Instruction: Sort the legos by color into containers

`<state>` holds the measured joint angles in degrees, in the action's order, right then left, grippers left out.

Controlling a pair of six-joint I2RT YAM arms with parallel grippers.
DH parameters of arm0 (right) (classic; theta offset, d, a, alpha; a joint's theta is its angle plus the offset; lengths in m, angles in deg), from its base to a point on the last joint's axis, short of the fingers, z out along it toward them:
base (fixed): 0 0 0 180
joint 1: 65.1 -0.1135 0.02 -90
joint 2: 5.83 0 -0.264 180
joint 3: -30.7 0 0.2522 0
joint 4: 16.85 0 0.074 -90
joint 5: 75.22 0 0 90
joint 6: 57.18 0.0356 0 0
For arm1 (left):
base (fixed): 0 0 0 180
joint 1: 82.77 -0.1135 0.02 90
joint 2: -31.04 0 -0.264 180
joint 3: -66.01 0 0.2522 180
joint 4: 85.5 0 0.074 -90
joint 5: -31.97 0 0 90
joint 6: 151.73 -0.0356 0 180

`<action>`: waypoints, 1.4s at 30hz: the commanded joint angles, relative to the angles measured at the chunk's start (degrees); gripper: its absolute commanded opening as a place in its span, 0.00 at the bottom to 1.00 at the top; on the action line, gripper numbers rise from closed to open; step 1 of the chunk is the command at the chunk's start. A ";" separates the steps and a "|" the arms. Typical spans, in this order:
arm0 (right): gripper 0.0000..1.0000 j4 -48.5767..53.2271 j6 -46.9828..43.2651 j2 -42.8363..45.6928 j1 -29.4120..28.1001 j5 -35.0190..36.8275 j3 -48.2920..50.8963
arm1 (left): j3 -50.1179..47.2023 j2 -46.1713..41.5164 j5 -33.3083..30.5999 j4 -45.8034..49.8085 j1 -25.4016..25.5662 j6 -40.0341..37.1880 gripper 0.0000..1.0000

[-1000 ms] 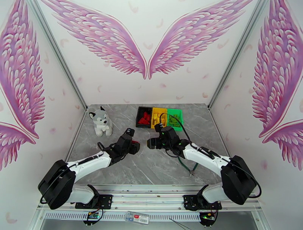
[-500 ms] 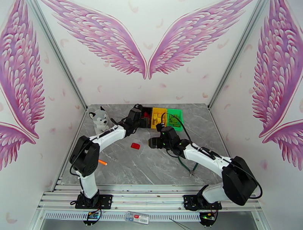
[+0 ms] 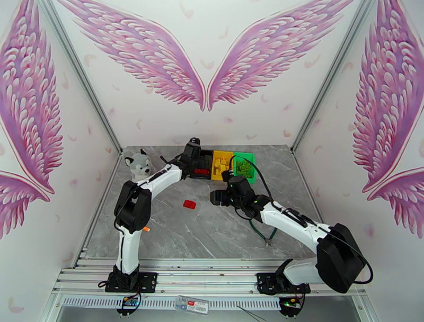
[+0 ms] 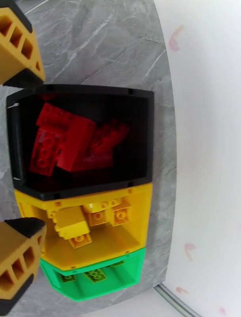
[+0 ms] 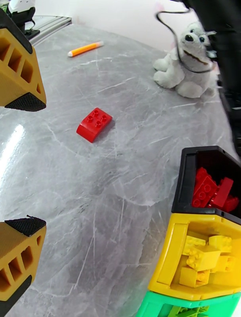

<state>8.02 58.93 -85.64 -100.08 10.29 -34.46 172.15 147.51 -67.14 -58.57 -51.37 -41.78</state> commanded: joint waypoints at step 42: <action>0.78 1.55 1.21 1.55 0.53 2.37 0.27 | -43.65 -10.88 -9.10 -23.25 10.45 15.69 0.99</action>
<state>8.09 59.78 -85.62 -100.06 10.96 -34.46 124.54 134.17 -74.39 -87.31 -39.72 -23.16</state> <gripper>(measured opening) 0.775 0.987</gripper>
